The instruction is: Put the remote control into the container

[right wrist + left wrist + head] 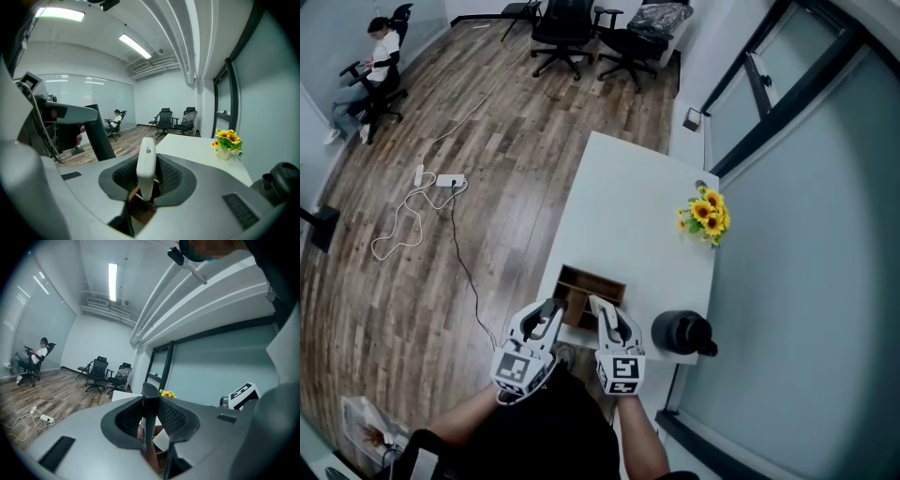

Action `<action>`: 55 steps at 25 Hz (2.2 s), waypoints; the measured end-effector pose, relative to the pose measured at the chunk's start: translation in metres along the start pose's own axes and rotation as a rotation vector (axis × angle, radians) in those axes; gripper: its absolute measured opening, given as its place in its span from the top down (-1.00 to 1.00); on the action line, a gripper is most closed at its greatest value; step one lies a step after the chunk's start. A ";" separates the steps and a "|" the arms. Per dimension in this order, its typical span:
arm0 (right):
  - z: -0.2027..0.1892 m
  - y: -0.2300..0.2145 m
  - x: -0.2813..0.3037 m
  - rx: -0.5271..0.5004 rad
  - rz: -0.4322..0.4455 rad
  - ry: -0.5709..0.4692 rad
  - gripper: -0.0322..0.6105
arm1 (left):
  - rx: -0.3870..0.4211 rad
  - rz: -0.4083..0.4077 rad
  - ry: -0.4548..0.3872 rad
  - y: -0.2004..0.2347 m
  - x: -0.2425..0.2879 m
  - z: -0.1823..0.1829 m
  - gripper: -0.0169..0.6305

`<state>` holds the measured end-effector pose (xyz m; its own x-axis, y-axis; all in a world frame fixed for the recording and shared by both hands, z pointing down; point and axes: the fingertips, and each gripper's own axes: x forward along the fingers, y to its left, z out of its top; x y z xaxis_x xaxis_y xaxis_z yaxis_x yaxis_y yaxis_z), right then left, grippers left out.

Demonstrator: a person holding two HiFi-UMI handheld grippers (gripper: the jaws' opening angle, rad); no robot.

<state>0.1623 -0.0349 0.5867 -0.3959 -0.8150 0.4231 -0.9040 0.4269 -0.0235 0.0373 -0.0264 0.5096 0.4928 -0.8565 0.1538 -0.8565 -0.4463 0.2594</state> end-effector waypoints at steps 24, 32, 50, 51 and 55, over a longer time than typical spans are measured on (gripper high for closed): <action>-0.010 0.018 0.037 -0.226 0.186 0.054 0.62 | -0.016 -0.013 0.005 0.020 0.028 0.000 0.64; -0.037 0.014 0.049 -0.221 0.193 0.107 0.62 | -0.025 -0.007 0.023 0.021 0.032 -0.006 0.63; -0.060 0.011 0.064 -0.202 0.221 0.129 0.62 | -0.010 -0.009 0.060 0.018 0.037 -0.019 0.64; -0.062 0.011 0.064 -0.202 0.219 0.133 0.62 | -0.011 -0.010 0.061 0.018 0.037 -0.019 0.64; -0.060 0.011 0.066 -0.196 0.214 0.130 0.62 | -0.009 -0.017 0.065 0.016 0.038 -0.020 0.63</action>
<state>0.1363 -0.0604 0.6688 -0.5382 -0.6471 0.5400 -0.7492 0.6608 0.0452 0.0453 -0.0609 0.5383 0.5164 -0.8301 0.2104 -0.8467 -0.4581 0.2708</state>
